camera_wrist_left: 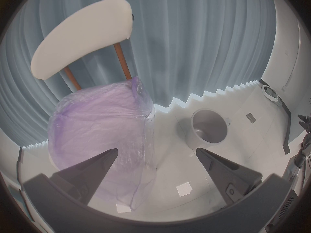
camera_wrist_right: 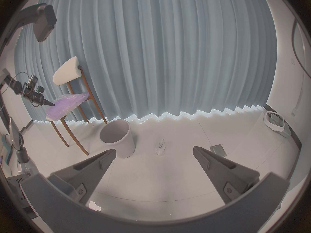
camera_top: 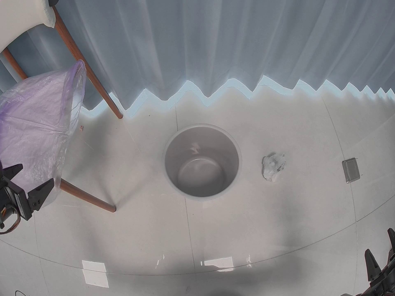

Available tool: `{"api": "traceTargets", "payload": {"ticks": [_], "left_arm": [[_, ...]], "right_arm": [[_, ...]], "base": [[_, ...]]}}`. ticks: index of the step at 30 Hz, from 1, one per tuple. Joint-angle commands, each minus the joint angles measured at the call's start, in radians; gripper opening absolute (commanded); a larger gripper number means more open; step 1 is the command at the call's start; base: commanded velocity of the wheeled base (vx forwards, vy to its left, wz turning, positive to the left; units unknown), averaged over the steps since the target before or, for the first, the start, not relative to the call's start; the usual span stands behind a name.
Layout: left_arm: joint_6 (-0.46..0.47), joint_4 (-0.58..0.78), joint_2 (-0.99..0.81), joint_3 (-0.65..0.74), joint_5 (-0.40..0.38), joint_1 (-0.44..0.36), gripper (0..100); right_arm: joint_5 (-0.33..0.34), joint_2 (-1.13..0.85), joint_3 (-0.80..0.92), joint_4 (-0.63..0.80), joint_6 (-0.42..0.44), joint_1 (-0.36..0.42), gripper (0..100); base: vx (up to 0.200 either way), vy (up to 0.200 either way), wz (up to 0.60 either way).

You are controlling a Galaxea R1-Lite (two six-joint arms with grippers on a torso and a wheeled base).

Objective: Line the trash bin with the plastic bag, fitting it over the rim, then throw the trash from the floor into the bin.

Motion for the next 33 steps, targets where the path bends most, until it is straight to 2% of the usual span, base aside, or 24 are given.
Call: {"api": "traceTargets", "payload": {"ticks": [1, 9, 21, 33], "left_arm": [[0.021, -0.009, 0.167, -0.04, 0.014, -0.016, 100], [0.18, -0.123, 0.317, -0.086, 0.07, -0.019, 100], [0.256, -0.36, 0.5, -0.115, 0.145, -0.031, 100], [0.363, -0.379, 0.596, -0.235, 0.155, -0.042, 100]], "right_arm": [[0.001, -0.017, 0.018, 0.0, 0.0, 0.0, 100], [0.001, -0.017, 0.018, 0.0, 0.0, 0.0, 100], [0.001, -0.014, 0.018, 0.0, 0.0, 0.002, 100], [0.001, -0.003, 0.018, 0.0, 0.0, 0.005, 100]], "base": [[0.0, 0.0, 0.0], [0.0, 0.0, 0.0], [0.0, 0.0, 0.0], [0.0, 0.0, 0.0]]}}
